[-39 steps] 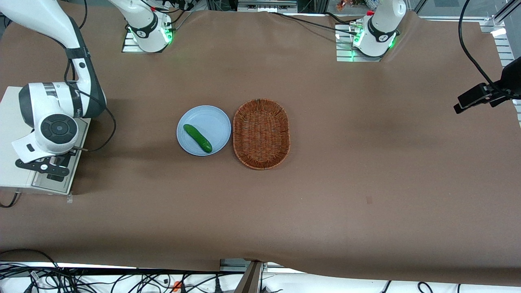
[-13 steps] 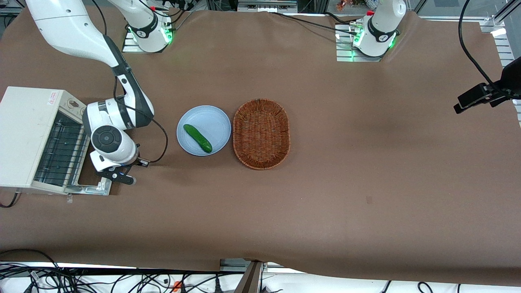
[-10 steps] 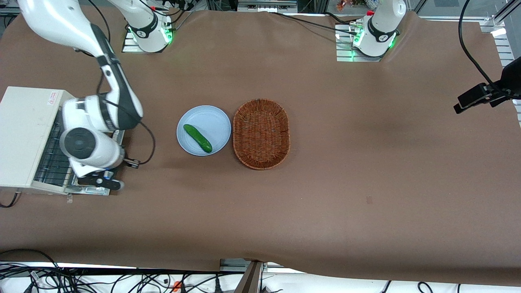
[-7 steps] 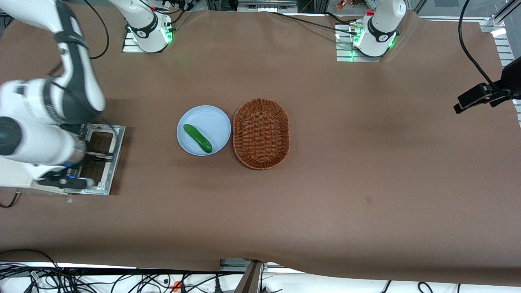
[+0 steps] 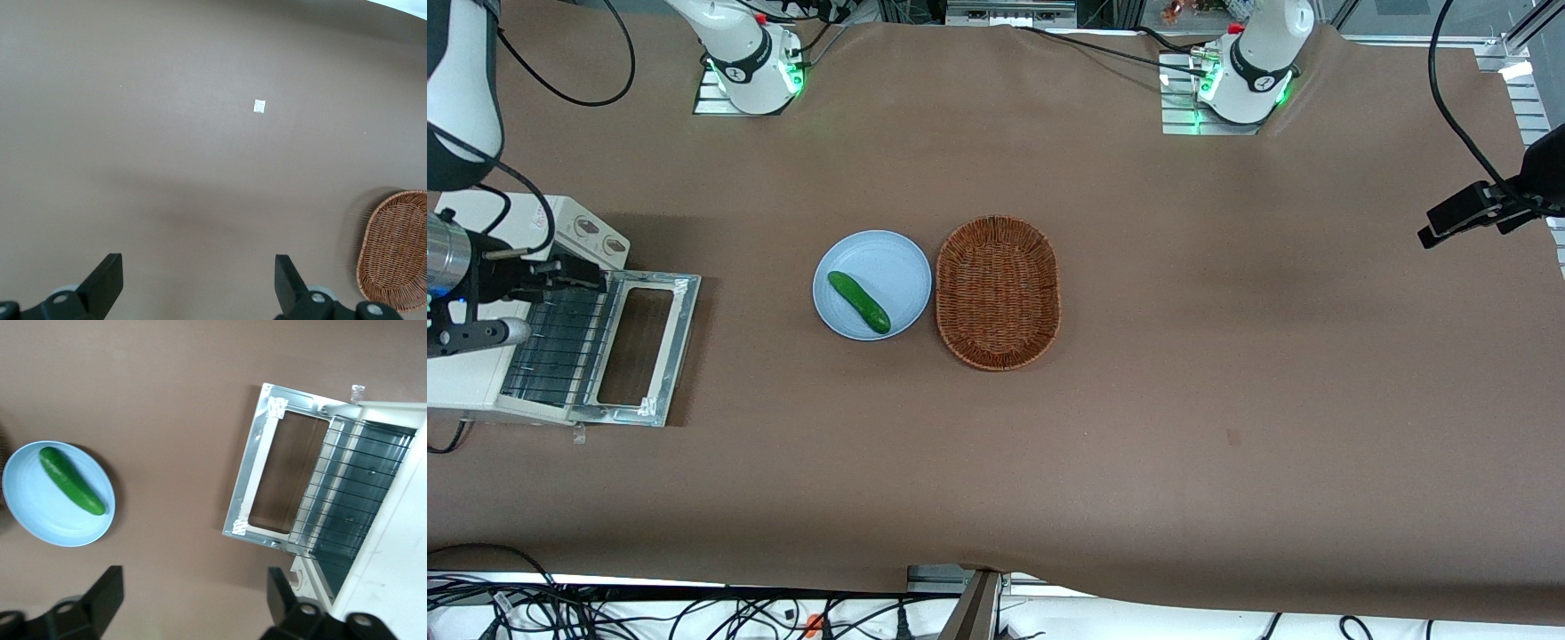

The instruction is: Open oven door with right arm only

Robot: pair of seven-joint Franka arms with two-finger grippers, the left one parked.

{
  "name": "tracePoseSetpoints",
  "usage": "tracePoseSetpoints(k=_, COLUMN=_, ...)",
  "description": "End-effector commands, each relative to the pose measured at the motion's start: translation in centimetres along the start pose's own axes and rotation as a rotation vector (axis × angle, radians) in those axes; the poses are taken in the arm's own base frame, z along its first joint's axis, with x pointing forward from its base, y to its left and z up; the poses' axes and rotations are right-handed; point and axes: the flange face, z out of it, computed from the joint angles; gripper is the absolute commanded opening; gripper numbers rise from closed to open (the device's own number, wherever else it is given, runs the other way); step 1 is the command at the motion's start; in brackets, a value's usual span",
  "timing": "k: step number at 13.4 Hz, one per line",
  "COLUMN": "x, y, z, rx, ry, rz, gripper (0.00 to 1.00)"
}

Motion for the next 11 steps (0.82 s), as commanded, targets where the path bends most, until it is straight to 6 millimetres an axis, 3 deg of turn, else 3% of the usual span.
tracePoseSetpoints(k=1, x=-3.9, y=-2.1, z=-3.9, rx=-0.037, ry=0.011, rz=-0.028, gripper=1.00)
tracePoseSetpoints(k=4, x=-8.9, y=-3.0, z=-4.1, rx=-0.058, ry=0.100, rz=0.104, gripper=1.00)
tracePoseSetpoints(k=11, x=-10.7, y=-3.1, z=-6.4, rx=-0.071, ry=0.162, rz=0.116, gripper=1.00)
